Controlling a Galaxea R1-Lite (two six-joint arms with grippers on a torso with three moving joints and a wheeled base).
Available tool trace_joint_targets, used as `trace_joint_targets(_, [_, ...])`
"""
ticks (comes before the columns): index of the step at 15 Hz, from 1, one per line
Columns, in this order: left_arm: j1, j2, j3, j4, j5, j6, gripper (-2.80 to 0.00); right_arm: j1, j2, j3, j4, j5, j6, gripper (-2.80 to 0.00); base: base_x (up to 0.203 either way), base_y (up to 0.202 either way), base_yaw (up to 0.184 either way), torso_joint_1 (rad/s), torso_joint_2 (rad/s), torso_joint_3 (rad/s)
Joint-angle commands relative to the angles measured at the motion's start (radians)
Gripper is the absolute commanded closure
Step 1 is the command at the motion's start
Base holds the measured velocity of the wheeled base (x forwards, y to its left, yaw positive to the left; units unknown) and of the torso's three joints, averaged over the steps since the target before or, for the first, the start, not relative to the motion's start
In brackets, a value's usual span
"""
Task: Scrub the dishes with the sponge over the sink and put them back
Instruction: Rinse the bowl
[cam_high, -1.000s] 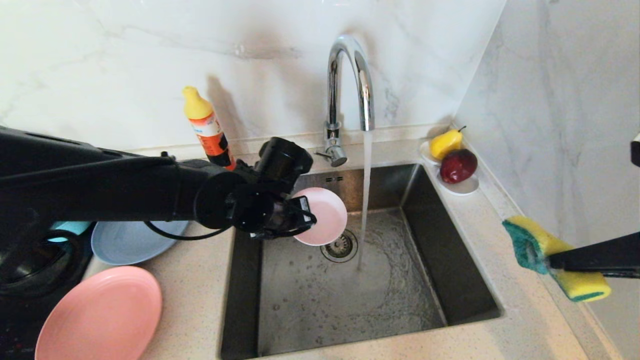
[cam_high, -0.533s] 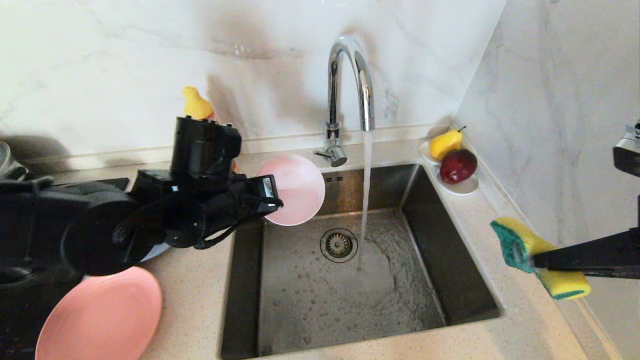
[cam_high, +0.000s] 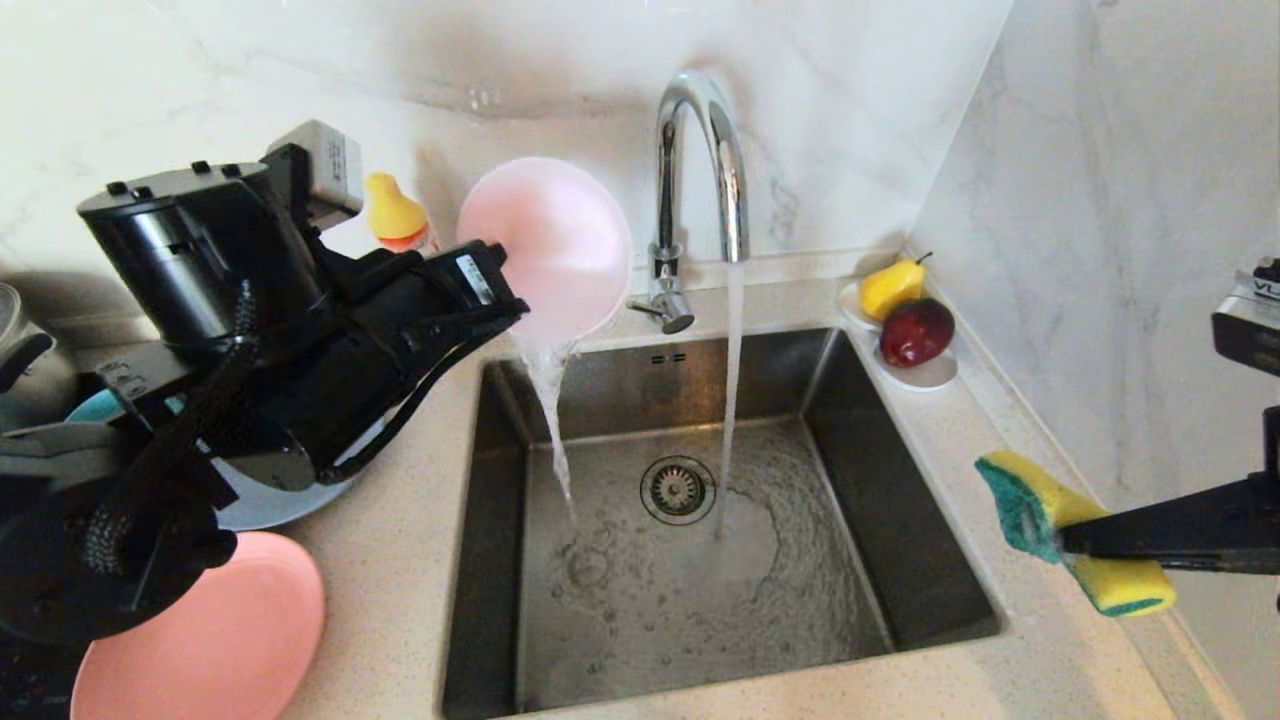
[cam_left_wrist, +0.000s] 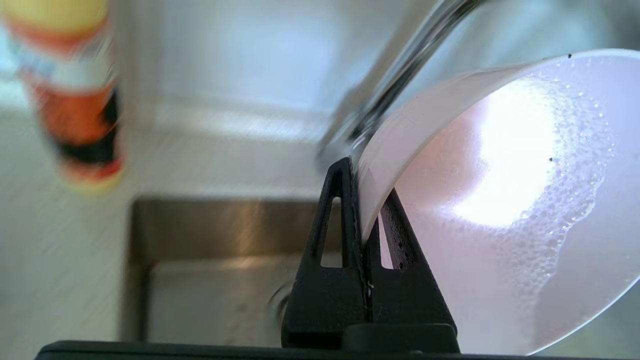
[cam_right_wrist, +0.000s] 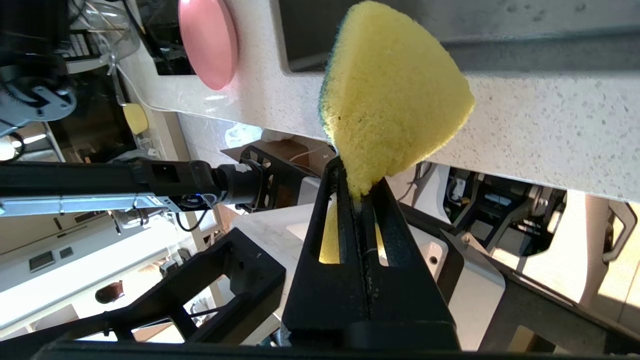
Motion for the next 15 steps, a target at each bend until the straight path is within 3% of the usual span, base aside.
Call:
trace_joint_targets(1, [0.0, -0.004, 0.007, -0.077, -0.011, -0.001, 0.0, 0.0, 0.004, 0.01, 0.004, 0.003, 0.002, 0.0, 0.0, 0.0, 0.0, 0.0, 0.0, 0.0])
trace_joint_targets(3, [0.0, -0.008, 0.013, -0.149, -0.024, 0.001, 0.0, 0.0, 0.005, 0.01, 0.004, 0.012, 0.002, 0.0, 0.0, 0.0, 0.0, 0.0, 0.0, 0.0])
trace_joint_targets(7, [-0.002, -0.018, 0.032, -0.307, -0.044, 0.066, 0.0, 0.0, 0.003, 0.006, 0.004, 0.032, 0.004, 0.0, 0.0, 0.0, 0.0, 0.0, 0.0, 0.0])
trace_joint_targets(15, [0.0, -0.038, 0.077, -0.417, -0.113, 0.067, 0.0, -0.003, 0.0, 0.007, 0.005, 0.04, 0.004, 0.0, 0.0, 0.0, 0.0, 0.0, 0.0, 0.0])
